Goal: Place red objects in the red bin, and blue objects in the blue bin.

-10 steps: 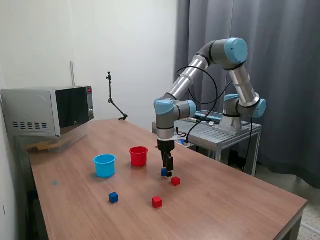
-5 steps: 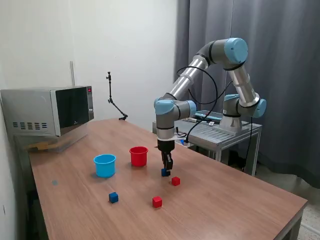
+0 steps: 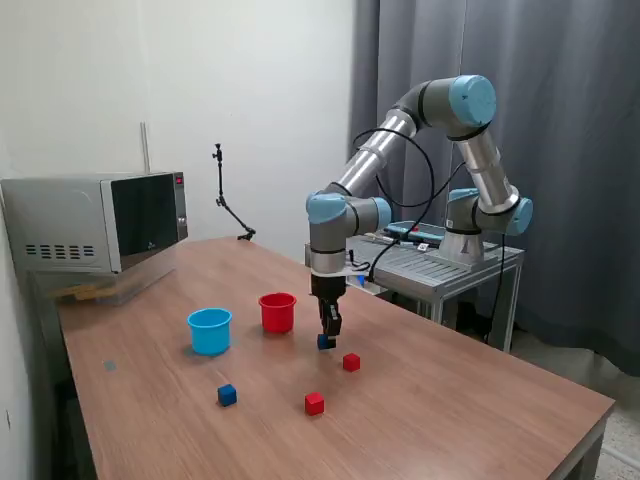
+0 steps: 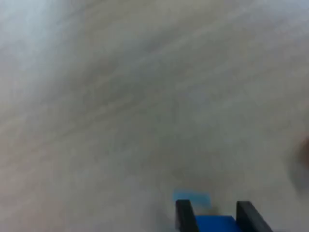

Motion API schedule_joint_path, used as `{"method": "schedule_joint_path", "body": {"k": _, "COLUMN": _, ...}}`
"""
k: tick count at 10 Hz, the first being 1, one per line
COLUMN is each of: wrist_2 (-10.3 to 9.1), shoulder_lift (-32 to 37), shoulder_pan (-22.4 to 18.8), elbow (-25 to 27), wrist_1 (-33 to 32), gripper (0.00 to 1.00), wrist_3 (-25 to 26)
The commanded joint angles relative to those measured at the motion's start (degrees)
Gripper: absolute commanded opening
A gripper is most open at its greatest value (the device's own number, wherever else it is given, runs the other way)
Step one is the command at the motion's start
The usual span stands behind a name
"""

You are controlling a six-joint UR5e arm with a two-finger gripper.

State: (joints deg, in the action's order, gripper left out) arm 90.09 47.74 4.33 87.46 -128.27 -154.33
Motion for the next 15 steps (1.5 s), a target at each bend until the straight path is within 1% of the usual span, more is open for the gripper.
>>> {"method": "schedule_joint_path", "body": {"k": 1, "wrist_2": 0.35, "shoulder_lift": 2.34, "shoulder_pan": 0.41, "elbow": -4.38, "wrist_1": 0.3, "gripper": 0.0, "wrist_3": -1.14}}
{"method": "schedule_joint_path", "body": {"k": 2, "wrist_2": 0.35, "shoulder_lift": 2.7, "shoulder_pan": 0.67, "elbow": -7.01, "wrist_1": 0.48, "gripper": 0.0, "wrist_3": -1.23}}
{"method": "schedule_joint_path", "body": {"k": 4, "wrist_2": 2.27, "shoulder_lift": 3.76, "shoulder_pan": 4.08, "elbow": -11.68, "wrist_1": 1.09, "gripper": 0.0, "wrist_3": -3.59}}
{"method": "schedule_joint_path", "body": {"k": 5, "wrist_2": 2.02, "shoulder_lift": 3.67, "shoulder_pan": 6.11, "elbow": -12.91, "wrist_1": 2.22, "gripper": 0.0, "wrist_3": -5.61}}
{"method": "schedule_joint_path", "body": {"k": 6, "wrist_2": 1.85, "shoulder_lift": 3.41, "shoulder_pan": 7.26, "elbow": -13.97, "wrist_1": 3.98, "gripper": 0.0, "wrist_3": -8.59}}
{"method": "schedule_joint_path", "body": {"k": 7, "wrist_2": 1.76, "shoulder_lift": 2.8, "shoulder_pan": 7.96, "elbow": -15.2, "wrist_1": 5.21, "gripper": 0.0, "wrist_3": -11.57}}
{"method": "schedule_joint_path", "body": {"k": 8, "wrist_2": 1.76, "shoulder_lift": 0.79, "shoulder_pan": 8.15, "elbow": -17.56, "wrist_1": 7.14, "gripper": 0.0, "wrist_3": -13.78}}
{"method": "schedule_joint_path", "body": {"k": 9, "wrist_2": 1.76, "shoulder_lift": -1.4, "shoulder_pan": 8.23, "elbow": -20.2, "wrist_1": 8.55, "gripper": 0.0, "wrist_3": -14.24}}
{"method": "schedule_joint_path", "body": {"k": 11, "wrist_2": 1.67, "shoulder_lift": -4.66, "shoulder_pan": 8.58, "elbow": -24.33, "wrist_1": 9.27, "gripper": 0.0, "wrist_3": -15.82}}
{"method": "schedule_joint_path", "body": {"k": 12, "wrist_2": 1.67, "shoulder_lift": -5.81, "shoulder_pan": 8.67, "elbow": -25.75, "wrist_1": 9.44, "gripper": 0.0, "wrist_3": -16.78}}
{"method": "schedule_joint_path", "body": {"k": 13, "wrist_2": 1.67, "shoulder_lift": -6.43, "shoulder_pan": 8.76, "elbow": -26.11, "wrist_1": 9.53, "gripper": 0.0, "wrist_3": -17.66}}
{"method": "schedule_joint_path", "body": {"k": 15, "wrist_2": 1.58, "shoulder_lift": -7.92, "shoulder_pan": 10.42, "elbow": -28.29, "wrist_1": 9.44, "gripper": 0.0, "wrist_3": -18.11}}
